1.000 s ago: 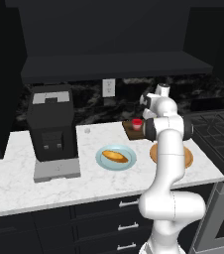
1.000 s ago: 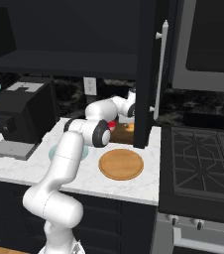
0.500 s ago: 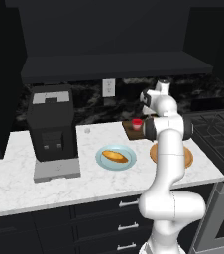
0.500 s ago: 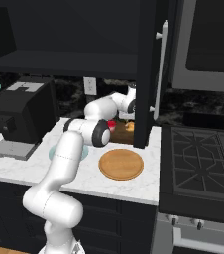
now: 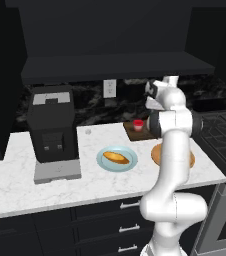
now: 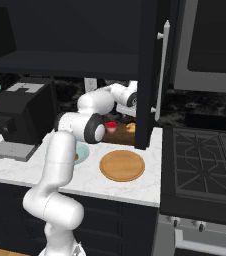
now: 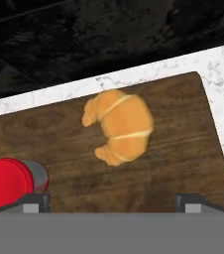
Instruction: From the different types of pastries on the counter, select a croissant and place it on the cutting board. Then retrieve a jar of jam from the cabinet and place it alongside the croissant on the cutting board.
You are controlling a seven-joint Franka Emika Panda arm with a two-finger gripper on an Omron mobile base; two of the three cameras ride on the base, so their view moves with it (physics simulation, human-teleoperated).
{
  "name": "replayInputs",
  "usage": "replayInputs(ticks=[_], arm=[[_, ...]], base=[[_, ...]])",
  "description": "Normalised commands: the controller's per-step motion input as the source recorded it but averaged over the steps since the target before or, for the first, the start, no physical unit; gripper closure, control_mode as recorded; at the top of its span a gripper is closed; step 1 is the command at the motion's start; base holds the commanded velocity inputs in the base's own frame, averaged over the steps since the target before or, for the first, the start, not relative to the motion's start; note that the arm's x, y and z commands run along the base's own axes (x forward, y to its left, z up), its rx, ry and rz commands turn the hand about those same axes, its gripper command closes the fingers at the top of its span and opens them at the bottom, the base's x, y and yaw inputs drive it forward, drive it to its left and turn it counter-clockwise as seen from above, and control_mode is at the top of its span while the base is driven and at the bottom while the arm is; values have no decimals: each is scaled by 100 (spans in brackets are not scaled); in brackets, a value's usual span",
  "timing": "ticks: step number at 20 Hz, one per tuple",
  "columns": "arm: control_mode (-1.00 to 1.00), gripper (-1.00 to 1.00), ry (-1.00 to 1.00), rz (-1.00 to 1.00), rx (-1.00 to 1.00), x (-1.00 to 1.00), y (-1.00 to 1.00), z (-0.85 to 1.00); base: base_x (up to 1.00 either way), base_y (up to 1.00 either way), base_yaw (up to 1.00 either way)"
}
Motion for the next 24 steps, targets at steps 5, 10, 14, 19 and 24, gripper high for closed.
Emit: replayInputs(ticks=[5,10,14,19,24], arm=[[-100,-100,-29,-16,-2,-100,56,-46],[-100,-100,-38,-2,-19,-100,83,-48],[-100,-100,-35,0,-21,-100,95,-2],[-100,-100,-8,0,1,-31,25,19],[-100,-100,10,0,11,-56,2,100]], base=[[0,0,0],[0,0,0],[0,0,0],[0,0,0],[0,0,0]])
